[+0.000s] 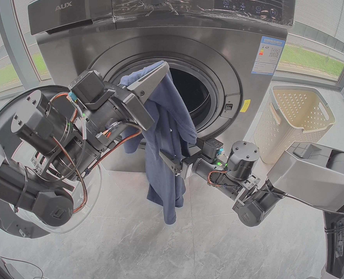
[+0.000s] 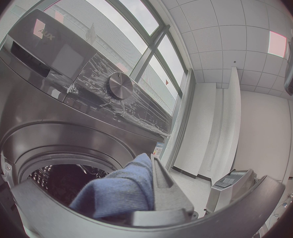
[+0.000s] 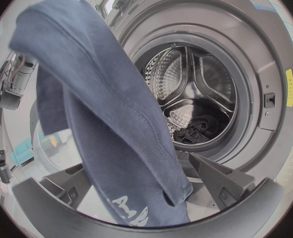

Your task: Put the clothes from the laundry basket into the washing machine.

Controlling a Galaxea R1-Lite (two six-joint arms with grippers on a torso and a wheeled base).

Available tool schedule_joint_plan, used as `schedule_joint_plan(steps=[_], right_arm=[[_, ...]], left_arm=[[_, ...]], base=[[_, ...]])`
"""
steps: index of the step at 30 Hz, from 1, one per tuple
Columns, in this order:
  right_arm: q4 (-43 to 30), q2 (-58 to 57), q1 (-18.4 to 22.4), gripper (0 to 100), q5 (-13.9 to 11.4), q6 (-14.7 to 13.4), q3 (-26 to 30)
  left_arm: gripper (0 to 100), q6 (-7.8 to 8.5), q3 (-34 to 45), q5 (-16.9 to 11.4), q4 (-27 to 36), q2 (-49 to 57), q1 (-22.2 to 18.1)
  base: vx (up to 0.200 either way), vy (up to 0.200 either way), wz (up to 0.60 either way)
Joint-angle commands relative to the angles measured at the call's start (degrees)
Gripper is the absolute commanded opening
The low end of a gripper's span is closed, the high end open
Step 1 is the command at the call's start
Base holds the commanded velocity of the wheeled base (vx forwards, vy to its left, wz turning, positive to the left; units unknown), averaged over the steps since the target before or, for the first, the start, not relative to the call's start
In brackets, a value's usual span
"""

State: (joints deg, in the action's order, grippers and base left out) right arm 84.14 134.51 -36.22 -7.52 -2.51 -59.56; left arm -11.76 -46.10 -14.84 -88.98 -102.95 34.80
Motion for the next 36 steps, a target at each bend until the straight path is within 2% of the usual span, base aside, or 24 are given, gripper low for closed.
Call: schedule_joint_plan(steps=[1, 11, 12, 19, 26, 34, 36], right_arm=[[-0.2, 3.4, 0.6, 100, 1.2, 0.1, -2.9], [-1.3, 6.2, 0.0, 100, 2.9, 0.0, -9.0], [-1.3, 6.1, 0.0, 0, 3.1, 0.0, -9.2], [-1.0, 3.7, 1.6, 0, 3.4, 0.0, -8.1], [-1.5, -7.2, 6.4, 0, 3.0, 0.1, -2.6], [-4.5, -15.7, 5.0, 0, 3.4, 0.0, 0.5], [-5.5, -17.4, 3.3, 0, 3.6, 0.0, 0.5]], left_arm=[[0, -0.01, -0.1, 0.1, -0.1, 0.1, 0.4], [0, -0.1, 0.1, 0.0, -0.1, 1.5, 0.4], [0, -0.1, 0.1, 0.0, -0.1, 1.8, 0.4], [0, -0.1, 0.8, 0.3, 0.0, 2.1, -0.4], [0, 0.16, 6.6, 0.3, 2.2, 1.8, -6.2], [0, 0.51, 13.8, 0.3, 2.3, -2.7, -7.4], [0, 0.69, 15.4, 0.2, 2.2, -4.5, -7.6]], base=[[0.0, 0.0, 0.0], [0.0, 0.0, 0.0], [0.0, 0.0, 0.0], [0.0, 0.0, 0.0], [0.0, 0.0, 0.0], [0.0, 0.0, 0.0], [0.0, 0.0, 0.0]])
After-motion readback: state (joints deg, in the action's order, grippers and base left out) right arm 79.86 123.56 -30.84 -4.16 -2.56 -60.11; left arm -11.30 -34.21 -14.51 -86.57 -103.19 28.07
